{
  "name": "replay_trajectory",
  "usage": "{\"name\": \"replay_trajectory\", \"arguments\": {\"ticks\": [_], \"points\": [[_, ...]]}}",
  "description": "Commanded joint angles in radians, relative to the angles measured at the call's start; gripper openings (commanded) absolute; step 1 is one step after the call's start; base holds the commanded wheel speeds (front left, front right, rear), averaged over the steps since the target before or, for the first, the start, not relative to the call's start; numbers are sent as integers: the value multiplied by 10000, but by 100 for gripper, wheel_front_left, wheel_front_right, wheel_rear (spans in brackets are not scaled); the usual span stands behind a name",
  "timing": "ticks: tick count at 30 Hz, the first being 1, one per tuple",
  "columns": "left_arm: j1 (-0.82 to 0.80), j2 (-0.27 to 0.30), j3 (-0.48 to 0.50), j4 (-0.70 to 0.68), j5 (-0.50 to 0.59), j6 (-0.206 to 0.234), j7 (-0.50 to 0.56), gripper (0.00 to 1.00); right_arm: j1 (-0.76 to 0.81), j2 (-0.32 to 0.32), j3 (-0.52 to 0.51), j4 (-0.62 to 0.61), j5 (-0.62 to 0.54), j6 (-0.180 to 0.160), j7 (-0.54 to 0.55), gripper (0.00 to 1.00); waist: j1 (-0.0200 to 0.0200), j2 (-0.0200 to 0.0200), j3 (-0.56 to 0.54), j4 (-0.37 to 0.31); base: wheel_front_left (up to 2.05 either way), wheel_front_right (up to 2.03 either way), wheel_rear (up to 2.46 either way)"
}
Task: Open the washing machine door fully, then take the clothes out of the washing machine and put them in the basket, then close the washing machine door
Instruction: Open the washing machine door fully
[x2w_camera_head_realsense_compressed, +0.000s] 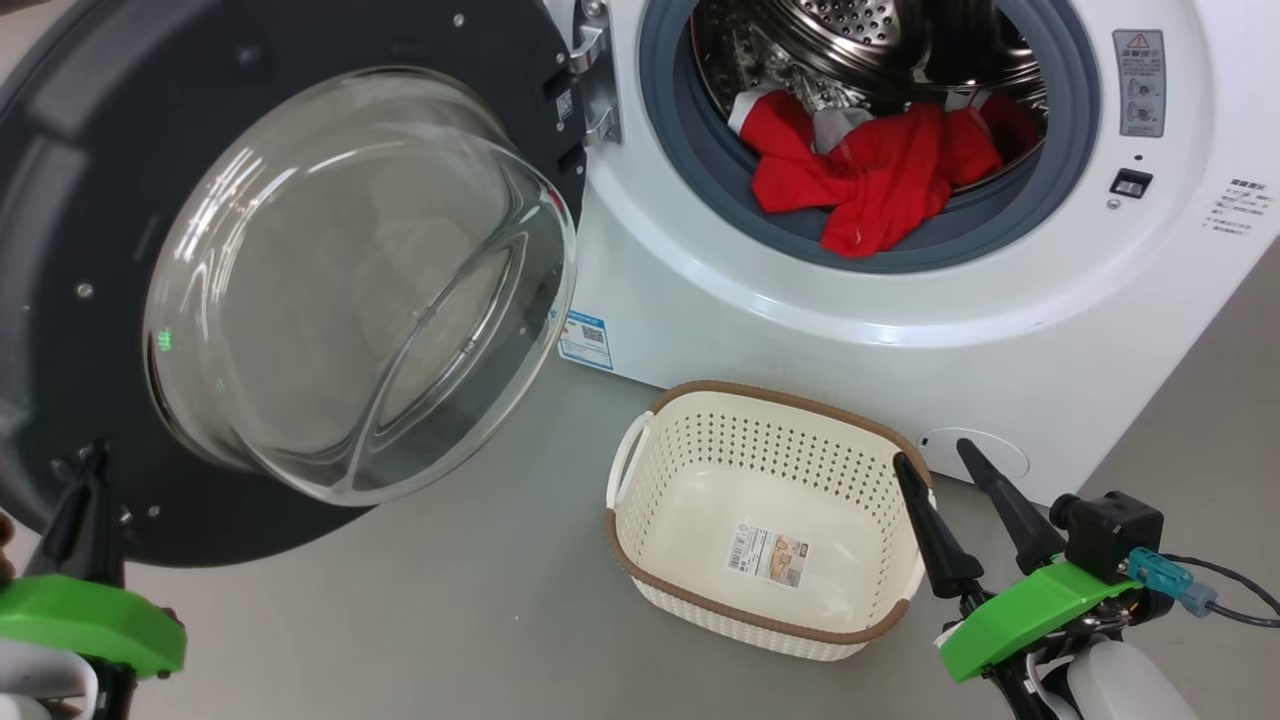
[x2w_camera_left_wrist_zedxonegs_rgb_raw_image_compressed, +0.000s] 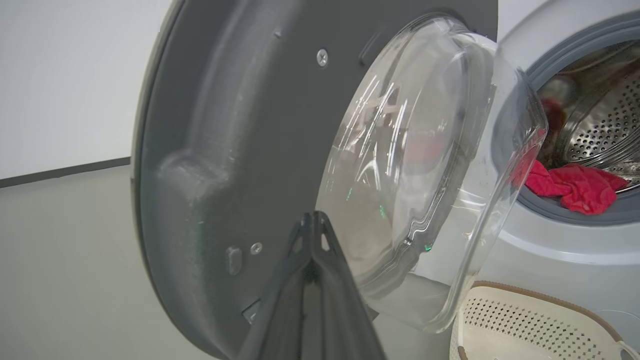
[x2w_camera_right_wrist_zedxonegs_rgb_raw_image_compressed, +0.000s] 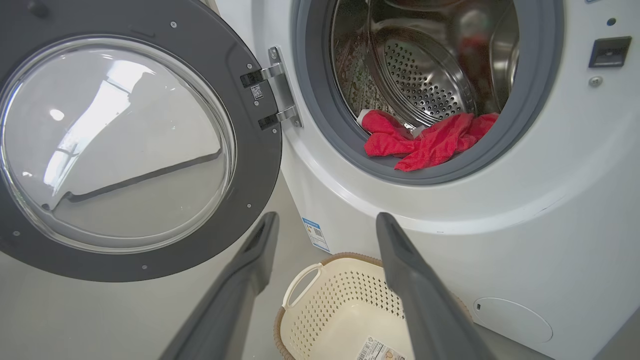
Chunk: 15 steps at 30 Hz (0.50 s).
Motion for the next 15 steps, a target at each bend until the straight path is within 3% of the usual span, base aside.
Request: {"name": "replay_trajectory", "arguments": {"ticks": [1,2,15], "points": [[-104,353,414,-470,-5,138,-148,79,-78,43,292,-177,82,27,-120,100,0,0,-21,-66,0,0,0],[-32,317,400,-603,2,184,-164,100,-79,38,305,-177,86,27,-120,100,0,0,-23,-91,0,0,0],[733,-99,157,-2528,107,791,-141,100,-218,-19,499,-136,119,27,-120,100,0,0,-7,-782,0,0,0]]}}
